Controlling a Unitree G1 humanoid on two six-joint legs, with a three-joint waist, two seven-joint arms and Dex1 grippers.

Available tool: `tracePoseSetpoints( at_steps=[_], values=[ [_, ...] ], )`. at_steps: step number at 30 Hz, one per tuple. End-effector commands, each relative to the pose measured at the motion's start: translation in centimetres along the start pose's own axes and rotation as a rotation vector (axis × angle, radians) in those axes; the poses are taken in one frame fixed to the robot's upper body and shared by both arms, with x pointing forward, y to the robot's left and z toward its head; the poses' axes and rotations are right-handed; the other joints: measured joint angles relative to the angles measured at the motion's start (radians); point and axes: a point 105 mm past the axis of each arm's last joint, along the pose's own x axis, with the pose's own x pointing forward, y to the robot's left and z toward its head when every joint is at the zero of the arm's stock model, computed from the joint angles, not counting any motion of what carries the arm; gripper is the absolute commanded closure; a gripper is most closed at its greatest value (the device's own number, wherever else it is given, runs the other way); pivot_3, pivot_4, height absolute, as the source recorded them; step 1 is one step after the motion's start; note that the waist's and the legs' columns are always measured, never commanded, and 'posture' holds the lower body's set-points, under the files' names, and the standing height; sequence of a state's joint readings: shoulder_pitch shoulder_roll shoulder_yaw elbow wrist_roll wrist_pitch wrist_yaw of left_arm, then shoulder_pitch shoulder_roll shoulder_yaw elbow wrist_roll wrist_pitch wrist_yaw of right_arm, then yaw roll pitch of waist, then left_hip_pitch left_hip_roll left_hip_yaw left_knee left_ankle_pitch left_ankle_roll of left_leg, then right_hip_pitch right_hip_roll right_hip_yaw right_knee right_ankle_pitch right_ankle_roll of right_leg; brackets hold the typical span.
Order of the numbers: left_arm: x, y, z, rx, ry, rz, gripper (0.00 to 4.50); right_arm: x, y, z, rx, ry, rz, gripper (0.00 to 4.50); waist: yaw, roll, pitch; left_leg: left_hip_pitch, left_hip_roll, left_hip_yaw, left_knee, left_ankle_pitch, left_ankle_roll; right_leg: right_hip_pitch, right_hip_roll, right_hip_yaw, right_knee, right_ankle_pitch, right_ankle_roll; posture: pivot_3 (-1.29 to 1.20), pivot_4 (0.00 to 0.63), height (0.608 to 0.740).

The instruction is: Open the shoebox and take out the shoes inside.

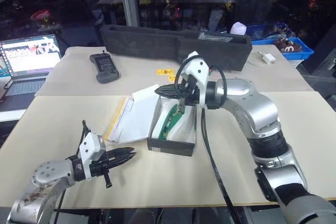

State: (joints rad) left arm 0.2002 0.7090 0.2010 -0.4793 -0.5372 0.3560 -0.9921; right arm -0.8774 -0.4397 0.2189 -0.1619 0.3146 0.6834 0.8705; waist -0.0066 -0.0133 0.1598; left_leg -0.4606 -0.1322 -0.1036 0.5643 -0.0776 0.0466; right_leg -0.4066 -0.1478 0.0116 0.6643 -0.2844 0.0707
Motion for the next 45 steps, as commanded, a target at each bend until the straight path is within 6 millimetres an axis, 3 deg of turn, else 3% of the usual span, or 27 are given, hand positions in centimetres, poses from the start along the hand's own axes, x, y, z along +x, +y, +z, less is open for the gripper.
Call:
tracePoseSetpoints(
  at_steps=[1, 7, 11, 12, 13, 18, 24, 29, 32, 38, 45],
  values=[
    [-0.3, -0.4, 2.4, 0.056, -0.029, 0.000, 3.90, -1.9, -0.8, -0.2, -0.042, 0.026, -0.039, 4.50, -0.005, 0.000, 0.000, 0.000, 0.000, 0.000, 0.000, 0.000, 0.000, 0.000, 0.000, 0.000, 0.000, -0.001, 0.001, 0.00, 0.150, 0.735],
    [0.7, -0.4, 8.7, 0.085, -0.136, -0.018, 3.90, -5.1, 0.7, -0.6, -0.192, 0.154, 0.095, 4.50, 0.004, 0.000, 0.002, -0.001, 0.000, 0.000, 0.000, 0.000, 0.000, 0.000, 0.000, 0.000, 0.000, -0.004, 0.006, 0.00, 0.150, 0.735],
    [1.0, -0.3, 8.5, 0.091, -0.075, -0.019, 3.90, -5.3, 1.5, -0.9, -0.312, 0.239, 0.195, 4.50, -0.019, 0.000, 0.002, 0.000, 0.003, 0.002, 0.001, 0.000, 0.000, 0.002, -0.002, 0.000, -0.003, -0.003, 0.006, 0.00, 0.150, 0.735],
    [1.0, -0.4, 8.3, 0.089, -0.062, -0.021, 4.00, -5.2, 1.6, -1.0, -0.335, 0.253, 0.211, 3.95, -0.025, 0.000, 0.002, 0.000, 0.004, 0.004, 0.001, 0.000, 0.000, 0.002, -0.002, 0.001, -0.004, -0.003, 0.005, 0.00, 0.150, 0.735],
    [1.0, -0.4, 8.1, 0.083, -0.054, -0.023, 4.00, -5.1, 1.8, -1.0, -0.359, 0.264, 0.234, 3.78, -0.030, 0.000, 0.002, 0.000, 0.004, 0.004, 0.001, 0.000, 0.000, 0.002, -0.002, 0.001, -0.005, -0.003, 0.005, 0.00, 0.150, 0.735],
    [0.7, -0.5, 7.3, 0.069, -0.035, -0.021, 4.00, -4.1, 2.3, -1.6, -0.507, 0.312, 0.302, 2.09, -0.030, 0.000, 0.003, 0.000, 0.006, 0.004, 0.001, 0.000, 0.000, 0.001, 0.000, 0.000, -0.006, 0.000, 0.003, 0.00, 0.150, 0.735],
    [0.2, -0.4, 7.0, 0.056, -0.029, -0.011, 4.00, -2.2, 1.5, -2.0, -0.746, 0.323, 0.291, 0.05, -0.023, -0.001, 0.003, 0.000, 0.006, 0.004, 0.002, 0.000, -0.001, 0.002, 0.002, 0.000, -0.007, 0.000, 0.004, 0.00, 0.150, 0.735],
    [-0.2, -0.2, 6.7, 0.053, -0.024, -0.002, 4.00, -0.3, 2.0, -2.3, -0.950, 0.317, 0.347, 0.05, -0.014, -0.001, 0.003, 0.000, 0.006, 0.004, 0.002, 0.000, -0.001, 0.002, 0.003, 0.000, -0.005, 0.001, 0.004, 0.00, 0.150, 0.735],
    [-0.2, -0.2, 6.7, 0.053, -0.028, -0.001, 4.00, 0.3, 3.3, -3.6, -1.047, 0.336, 0.451, 0.05, -0.011, -0.001, 0.003, 0.001, 0.006, 0.004, 0.002, 0.000, -0.001, 0.001, 0.003, 0.000, -0.005, 0.001, 0.004, 0.00, 0.150, 0.735],
    [-0.2, -0.3, 6.5, 0.055, -0.033, 0.007, 4.00, 0.3, 4.4, -5.5, -1.103, 0.354, 0.558, 0.05, -0.005, -0.001, 0.003, 0.002, 0.006, 0.004, 0.002, 0.001, -0.003, 0.003, 0.005, 0.000, -0.004, 0.007, 0.005, 0.00, 0.150, 0.735],
    [-0.3, -0.3, 6.3, 0.054, -0.036, 0.013, 4.00, -0.8, 2.6, -3.1, -1.062, 0.341, 0.530, 0.05, -0.004, -0.001, 0.003, 0.004, 0.006, 0.004, 0.002, 0.001, -0.003, 0.003, 0.005, 0.001, -0.002, 0.001, 0.003, 0.00, 0.150, 0.735]
  ],
)
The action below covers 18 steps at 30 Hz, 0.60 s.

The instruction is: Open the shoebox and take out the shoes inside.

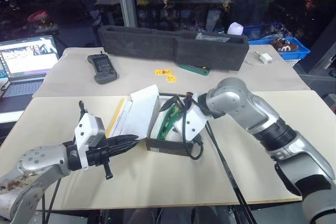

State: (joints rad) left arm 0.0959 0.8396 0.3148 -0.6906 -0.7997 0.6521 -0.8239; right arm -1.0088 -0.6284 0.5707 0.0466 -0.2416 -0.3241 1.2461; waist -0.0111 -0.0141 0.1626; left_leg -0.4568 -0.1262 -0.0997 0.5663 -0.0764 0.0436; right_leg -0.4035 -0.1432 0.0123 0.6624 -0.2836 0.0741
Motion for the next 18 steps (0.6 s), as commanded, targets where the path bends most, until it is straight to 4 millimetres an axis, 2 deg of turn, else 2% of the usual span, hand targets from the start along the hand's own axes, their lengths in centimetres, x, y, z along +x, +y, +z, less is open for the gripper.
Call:
tracePoseSetpoints(
  at_steps=[1, 8, 14, 18],
  values=[
    [-0.3, 0.1, 0.7, 0.046, -0.025, 0.012, 4.00, -1.8, -0.6, -0.1, 0.032, -0.008, 0.008, 0.05, 0.001, 0.000, 0.000, 0.000, 0.000, 0.000, 0.000, 0.000, 0.000, 0.000, 0.000, 0.000, 0.000, 0.000, 0.000, 0.00, 0.150, 0.735],
    [0.0, 0.2, 0.6, 0.052, -0.035, 0.011, 4.00, -2.0, 0.5, 0.2, 0.070, -0.019, 0.069, 0.05, -0.001, 0.000, 0.000, 0.000, 0.000, 0.000, 0.000, 0.000, 0.000, 0.000, 0.000, 0.000, 0.000, 0.001, -0.001, 0.00, 0.150, 0.735],
    [0.1, 0.4, 0.6, 0.056, -0.041, 0.015, 4.00, -2.4, 0.4, -0.1, 0.079, -0.001, 0.068, 0.05, -0.004, 0.000, 0.000, 0.000, 0.000, 0.000, -0.001, 0.000, 0.000, -0.001, -0.001, 0.001, 0.000, 0.000, 0.000, 0.00, 0.150, 0.735],
    [0.3, 0.3, 0.4, 0.053, -0.046, 0.011, 4.00, -0.1, 1.7, -0.7, 0.050, 0.021, 0.100, 0.05, -0.004, 0.000, 0.000, 0.000, 0.000, 0.000, -0.001, 0.000, 0.000, -0.001, -0.001, 0.000, 0.000, 0.000, 0.000, 0.00, 0.150, 0.735]
  ],
)
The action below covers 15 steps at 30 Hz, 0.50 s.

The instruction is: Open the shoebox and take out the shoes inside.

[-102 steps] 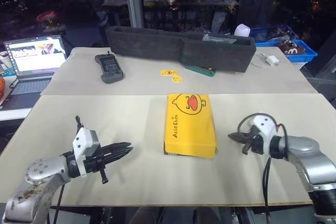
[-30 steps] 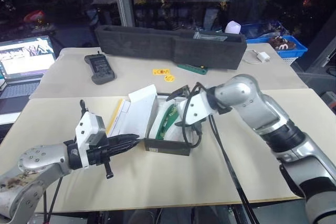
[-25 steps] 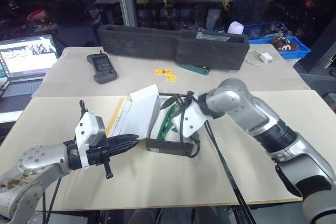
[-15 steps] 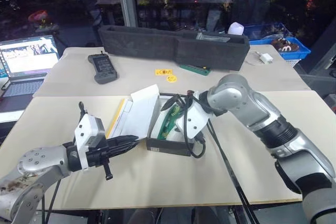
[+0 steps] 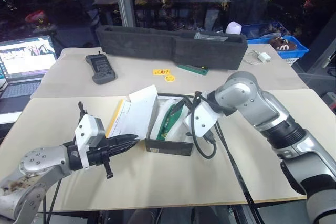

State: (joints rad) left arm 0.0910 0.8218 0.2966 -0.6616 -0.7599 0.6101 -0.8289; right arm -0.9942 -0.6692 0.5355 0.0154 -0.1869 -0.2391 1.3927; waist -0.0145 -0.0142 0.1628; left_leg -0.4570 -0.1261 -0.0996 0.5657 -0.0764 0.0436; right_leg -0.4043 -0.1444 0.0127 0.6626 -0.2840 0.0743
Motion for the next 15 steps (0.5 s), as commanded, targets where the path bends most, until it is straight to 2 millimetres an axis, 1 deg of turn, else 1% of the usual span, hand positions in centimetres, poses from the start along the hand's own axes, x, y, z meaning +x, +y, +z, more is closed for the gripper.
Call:
tracePoseSetpoints(
  at_steps=[1, 3, 5, 10, 11, 12, 13, 15],
  values=[
    [0.4, -0.2, 0.7, 0.037, -0.035, -0.011, 4.00, 2.1, 0.4, -0.5, -0.055, 0.029, 0.007, 0.05, -0.002, 0.000, 0.000, 0.000, 0.000, 0.000, 0.000, 0.000, 0.000, 0.000, 0.000, 0.000, 0.000, 0.000, 0.000, 0.00, 0.150, 0.735],
    [0.5, -0.2, 0.6, 0.039, -0.037, -0.011, 4.00, 3.2, 1.0, -1.2, -0.072, 0.054, 0.031, 0.05, -0.001, 0.000, 0.000, 0.000, 0.000, 0.000, 0.000, 0.000, 0.000, 0.000, 0.001, 0.000, 0.000, 0.000, 0.000, 0.00, 0.150, 0.735],
    [0.5, -0.1, 0.7, 0.037, -0.041, -0.008, 4.00, 3.8, 1.3, -1.7, -0.081, 0.066, 0.038, 0.05, 0.000, 0.000, 0.000, 0.000, 0.000, 0.000, 0.000, 0.000, 0.000, 0.000, 0.001, 0.000, 0.000, 0.001, -0.001, 0.00, 0.150, 0.735],
    [0.7, -0.1, 0.7, 0.039, -0.047, -0.007, 4.00, 4.0, 1.0, -1.8, -0.081, 0.058, 0.026, 0.05, 0.002, 0.000, 0.000, 0.001, 0.000, 0.000, 0.000, 0.001, -0.001, 0.001, 0.004, 0.000, 0.000, 0.008, -0.001, 0.00, 0.150, 0.735],
    [0.7, -0.1, 0.7, 0.038, -0.049, -0.004, 4.00, 3.9, 0.6, -1.6, -0.080, 0.050, 0.012, 0.44, 0.002, 0.000, 0.000, 0.002, 0.001, 0.000, 0.000, 0.001, -0.001, 0.001, 0.004, 0.000, 0.000, 0.007, -0.001, 0.00, 0.150, 0.735],
    [0.7, -0.1, 0.7, 0.038, -0.050, -0.003, 4.00, 3.8, 0.4, -1.5, -0.080, 0.045, 0.003, 0.55, 0.002, 0.000, 0.000, 0.002, 0.001, 0.000, 0.000, 0.001, -0.001, 0.002, 0.005, 0.000, 0.001, 0.004, -0.005, 0.00, 0.150, 0.735],
    [0.8, 0.0, 0.7, 0.037, -0.051, -0.001, 4.00, 3.7, 0.2, -1.4, -0.080, 0.041, -0.003, 0.74, 0.002, 0.000, 0.000, 0.002, 0.002, 0.000, 0.000, 0.001, -0.002, 0.001, 0.005, 0.001, 0.001, 0.002, -0.002, 0.00, 0.150, 0.735],
    [0.8, 0.0, 0.7, 0.037, -0.052, 0.000, 4.00, 3.5, 0.1, -1.3, -0.082, 0.036, -0.009, 1.36, 0.002, 0.000, 0.000, 0.002, 0.002, 0.000, 0.000, 0.001, -0.002, 0.001, 0.005, 0.001, 0.002, 0.002, -0.003, 0.00, 0.150, 0.735]
  ],
)
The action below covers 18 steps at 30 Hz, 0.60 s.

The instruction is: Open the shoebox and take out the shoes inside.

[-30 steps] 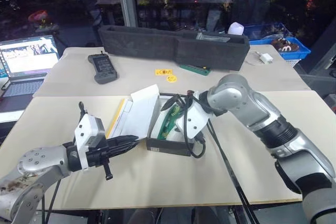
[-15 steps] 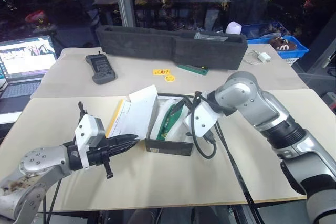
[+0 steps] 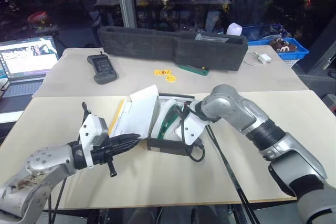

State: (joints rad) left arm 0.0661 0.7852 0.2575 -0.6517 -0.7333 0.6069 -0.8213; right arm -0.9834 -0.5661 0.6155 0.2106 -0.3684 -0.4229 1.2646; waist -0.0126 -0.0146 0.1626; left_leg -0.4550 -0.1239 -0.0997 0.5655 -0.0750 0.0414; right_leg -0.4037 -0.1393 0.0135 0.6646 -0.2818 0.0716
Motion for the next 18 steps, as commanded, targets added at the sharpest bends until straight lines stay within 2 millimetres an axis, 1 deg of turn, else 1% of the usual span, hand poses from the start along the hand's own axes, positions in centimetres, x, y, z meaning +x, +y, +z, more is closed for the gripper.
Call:
tracePoseSetpoints(
  at_steps=[1, 3, 4, 9, 10, 11, 14, 16, 18],
  values=[
    [0.1, 0.0, 0.9, 0.047, -0.033, 0.002, 4.00, -0.8, -0.9, 0.0, -0.004, 0.002, -0.038, 1.74, 0.000, 0.000, 0.000, 0.000, 0.000, 0.000, 0.000, 0.000, 0.000, 0.000, 0.000, 0.000, 0.000, 0.000, 0.000, 0.00, 0.150, 0.735],
    [0.2, 0.0, 0.9, 0.048, -0.034, 0.003, 4.00, -0.9, -0.8, 0.2, -0.002, -0.005, -0.040, 2.31, -0.001, 0.000, 0.000, 0.000, 0.000, 0.000, 0.000, 0.000, -0.001, 0.000, 0.000, 0.000, 0.000, 0.000, 0.000, 0.00, 0.150, 0.735],
    [0.2, 0.1, 1.0, 0.048, -0.038, 0.003, 4.00, -0.9, -0.9, 0.3, -0.002, -0.007, -0.043, 2.73, -0.002, 0.000, 0.000, 0.000, 0.000, 0.000, 0.000, 0.000, -0.001, 0.000, 0.000, 0.000, 0.000, 0.000, 0.000, 0.00, 0.150, 0.735],
    [0.4, 0.2, 1.2, 0.046, -0.046, -0.001, 4.00, -1.0, -0.4, 0.6, 0.009, -0.019, -0.022, 3.96, -0.005, 0.000, 0.000, 0.000, 0.001, 0.000, 0.000, 0.001, -0.001, -0.001, 0.002, 0.000, -0.001, 0.000, 0.000, 0.00, 0.150, 0.735],
    [0.4, 0.2, 1.2, 0.046, -0.045, -0.002, 4.00, -1.1, -0.3, 0.7, 0.009, -0.023, -0.018, 4.10, -0.006, 0.000, 0.000, 0.000, 0.001, 0.000, 0.000, 0.001, -0.001, -0.001, 0.002, 0.000, -0.001, 0.000, 0.000, 0.00, 0.150, 0.735],
    [0.4, 0.2, 1.2, 0.046, -0.045, -0.002, 4.00, -1.1, -0.2, 0.8, 0.012, -0.027, -0.013, 4.12, -0.006, 0.000, 0.000, 0.000, 0.001, 0.000, -0.001, 0.001, -0.001, -0.001, 0.002, 0.000, -0.001, 0.000, 0.000, 0.00, 0.150, 0.735],
    [0.5, 0.2, 1.2, 0.046, -0.045, -0.003, 4.00, -1.3, -0.2, 1.0, 0.018, -0.032, -0.010, 4.14, -0.004, 0.000, 0.000, 0.000, 0.001, 0.000, 0.000, 0.001, -0.001, -0.001, 0.002, 0.000, -0.001, 0.000, 0.000, 0.00, 0.150, 0.735],
    [0.6, 0.2, 1.2, 0.046, -0.045, -0.004, 4.00, -1.6, -0.7, 1.1, 0.016, -0.041, -0.039, 4.14, -0.003, 0.000, 0.000, 0.000, 0.001, 0.000, 0.000, 0.001, -0.002, -0.001, 0.001, 0.000, -0.001, 0.000, 0.000, 0.00, 0.150, 0.735],
    [0.6, 0.2, 1.2, 0.047, -0.043, -0.003, 4.00, -2.7, -2.8, 1.5, 0.060, -0.086, -0.169, 4.14, -0.003, 0.000, 0.000, 0.000, 0.001, 0.000, -0.001, 0.001, -0.002, -0.001, 0.001, 0.000, -0.001, 0.000, 0.000, 0.00, 0.150, 0.735]
  ],
)
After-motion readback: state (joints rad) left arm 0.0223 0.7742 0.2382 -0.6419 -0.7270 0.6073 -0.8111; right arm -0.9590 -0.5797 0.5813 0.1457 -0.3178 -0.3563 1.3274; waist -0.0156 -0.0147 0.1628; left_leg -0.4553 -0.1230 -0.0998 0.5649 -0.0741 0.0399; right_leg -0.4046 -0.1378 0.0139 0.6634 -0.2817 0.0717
